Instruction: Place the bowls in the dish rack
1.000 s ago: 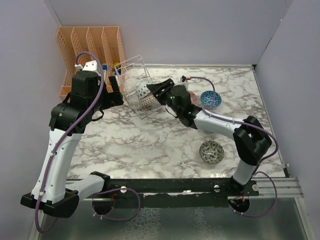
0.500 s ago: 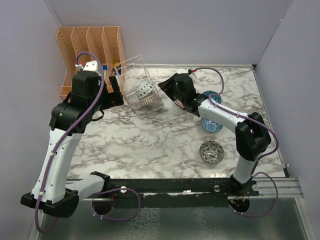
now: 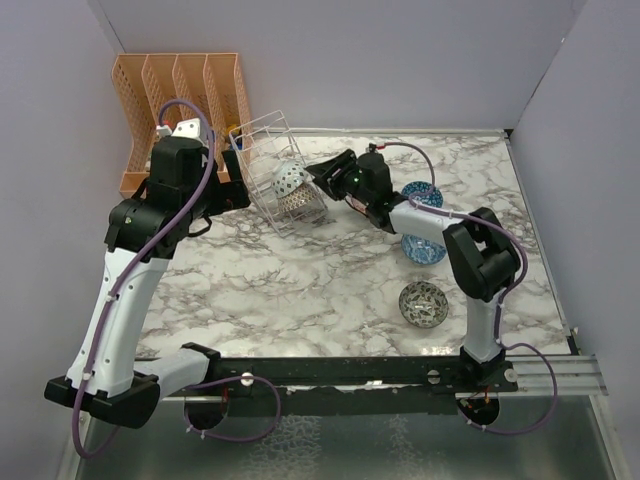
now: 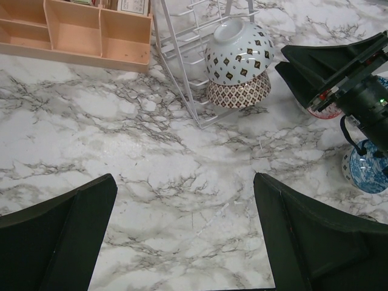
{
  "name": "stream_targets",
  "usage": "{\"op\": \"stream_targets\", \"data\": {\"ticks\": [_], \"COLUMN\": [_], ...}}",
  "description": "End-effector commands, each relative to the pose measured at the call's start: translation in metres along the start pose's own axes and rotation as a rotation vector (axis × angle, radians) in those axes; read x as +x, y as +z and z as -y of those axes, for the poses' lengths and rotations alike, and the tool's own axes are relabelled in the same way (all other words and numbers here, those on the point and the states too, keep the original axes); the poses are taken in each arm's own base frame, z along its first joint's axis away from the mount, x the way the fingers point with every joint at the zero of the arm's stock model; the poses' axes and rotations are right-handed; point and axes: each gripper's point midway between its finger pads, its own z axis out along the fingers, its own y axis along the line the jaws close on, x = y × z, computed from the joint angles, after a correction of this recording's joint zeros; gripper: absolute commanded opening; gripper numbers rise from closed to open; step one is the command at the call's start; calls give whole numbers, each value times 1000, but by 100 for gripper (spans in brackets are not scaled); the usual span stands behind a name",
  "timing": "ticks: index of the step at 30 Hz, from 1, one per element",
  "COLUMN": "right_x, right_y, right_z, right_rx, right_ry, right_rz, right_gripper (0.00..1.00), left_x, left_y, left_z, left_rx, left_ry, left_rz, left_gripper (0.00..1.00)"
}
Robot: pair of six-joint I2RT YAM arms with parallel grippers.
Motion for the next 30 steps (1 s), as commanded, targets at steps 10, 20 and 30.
{"op": "stream_targets", "data": {"ticks": [10,20,30], "right_x": [16,15,18], "right_y": [17,25,34], "right_z": [-27,-31,-31], "right_rx": [-186,-204,-217], "right_ry": [145,151,171], "right_rz": [-94,-96,-119], "right_gripper": [44,40,35], "left_x": [-11,-12,-13], "left_y": [-2,-1,-2], "left_z": [1,2,2], "left_rx": [-6,-4,-5], "left_ry": [13,14,15], "left_rz": [29,32,34], "left_gripper": [99,99,99]}}
